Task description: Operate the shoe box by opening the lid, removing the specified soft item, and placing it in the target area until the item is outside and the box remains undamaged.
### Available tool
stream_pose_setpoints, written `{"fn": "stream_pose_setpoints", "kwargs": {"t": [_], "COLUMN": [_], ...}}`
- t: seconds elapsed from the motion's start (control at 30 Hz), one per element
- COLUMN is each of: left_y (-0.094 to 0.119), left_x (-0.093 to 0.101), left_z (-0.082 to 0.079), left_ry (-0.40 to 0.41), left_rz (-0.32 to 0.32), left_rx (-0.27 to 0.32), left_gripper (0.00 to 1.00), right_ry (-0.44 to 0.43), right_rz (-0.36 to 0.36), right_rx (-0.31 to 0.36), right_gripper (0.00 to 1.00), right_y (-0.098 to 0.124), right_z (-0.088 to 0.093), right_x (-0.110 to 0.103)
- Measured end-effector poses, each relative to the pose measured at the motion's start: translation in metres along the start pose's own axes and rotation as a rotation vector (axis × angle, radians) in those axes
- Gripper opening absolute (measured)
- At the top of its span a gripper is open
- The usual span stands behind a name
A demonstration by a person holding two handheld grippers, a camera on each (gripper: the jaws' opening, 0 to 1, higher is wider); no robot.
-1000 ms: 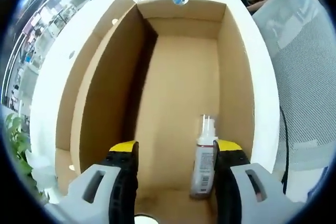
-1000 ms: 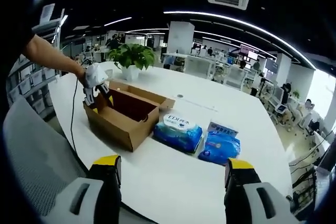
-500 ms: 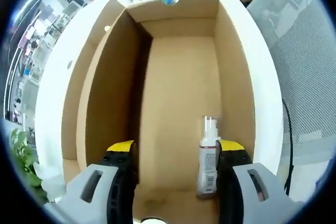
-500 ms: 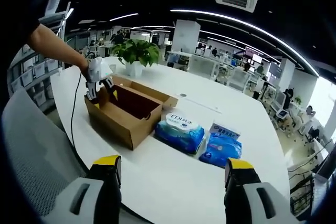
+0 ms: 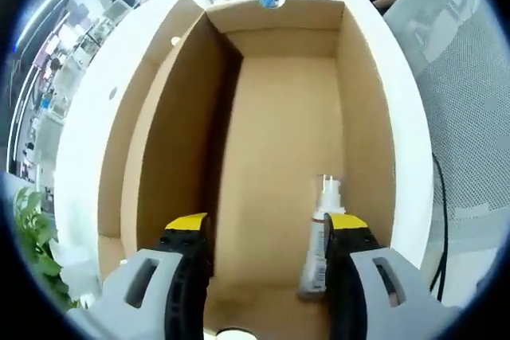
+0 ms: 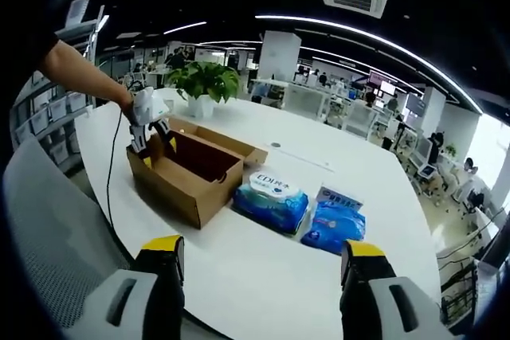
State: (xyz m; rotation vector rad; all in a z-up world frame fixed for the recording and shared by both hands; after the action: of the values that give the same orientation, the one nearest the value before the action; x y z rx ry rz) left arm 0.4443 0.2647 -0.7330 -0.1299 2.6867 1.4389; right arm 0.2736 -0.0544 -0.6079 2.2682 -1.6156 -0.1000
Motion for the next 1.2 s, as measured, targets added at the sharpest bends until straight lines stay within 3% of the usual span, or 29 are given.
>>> {"fn": "stream_pose_setpoints", "kwargs": {"t": [0.33, 0.47, 0.6, 0.97, 1.2], "left_y": [0.0, -0.005, -0.006, -0.005, -0.001], "left_x": [0.004, 0.008, 0.009, -0.004, -0.006], "left_z": [-0.005, -0.002, -0.002, -0.006, -0.005], "left_ry": [0.045, 0.018, 0.043, 0.042, 0.036], "left_rz": [0.031, 0.034, 0.035, -0.06, -0.061], "left_rx": [0.042, 0.025, 0.034, 0.069, 0.041], "left_gripper": [0.61, 0.59, 0.59, 0.61, 0.61], "right_ry": [-0.003, 0.0, -0.008, -0.006, -0.008], "right_rz": [0.002, 0.001, 0.005, 0.001, 0.011], "right_rx": [-0.003, -0.002, -0.003, -0.001, 0.01], "right_gripper": [0.79, 0.79, 0.79, 0.79, 0.79], "right_y": [0.0, -0.001, -0.001, -0.002, -0.001], "right_z": [0.001, 0.001, 0.002, 0.001, -0.001], "right_x": [0.0, 0.0, 0.001, -0.001, 0.001]}}
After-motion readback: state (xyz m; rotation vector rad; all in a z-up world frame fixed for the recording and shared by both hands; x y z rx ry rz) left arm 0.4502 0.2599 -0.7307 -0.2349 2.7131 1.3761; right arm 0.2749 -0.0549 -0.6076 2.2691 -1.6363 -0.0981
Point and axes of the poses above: the point that each gripper's makers call its tool centre point, and the gripper's own axes: y roughly backward along the fingers, x roughly to its right, z roughly out of its underside, the point moved 2 cm from there along y, roughly backward along the fingers, and after that the axes turned 14 degrees about x, right-handed, at the moved point
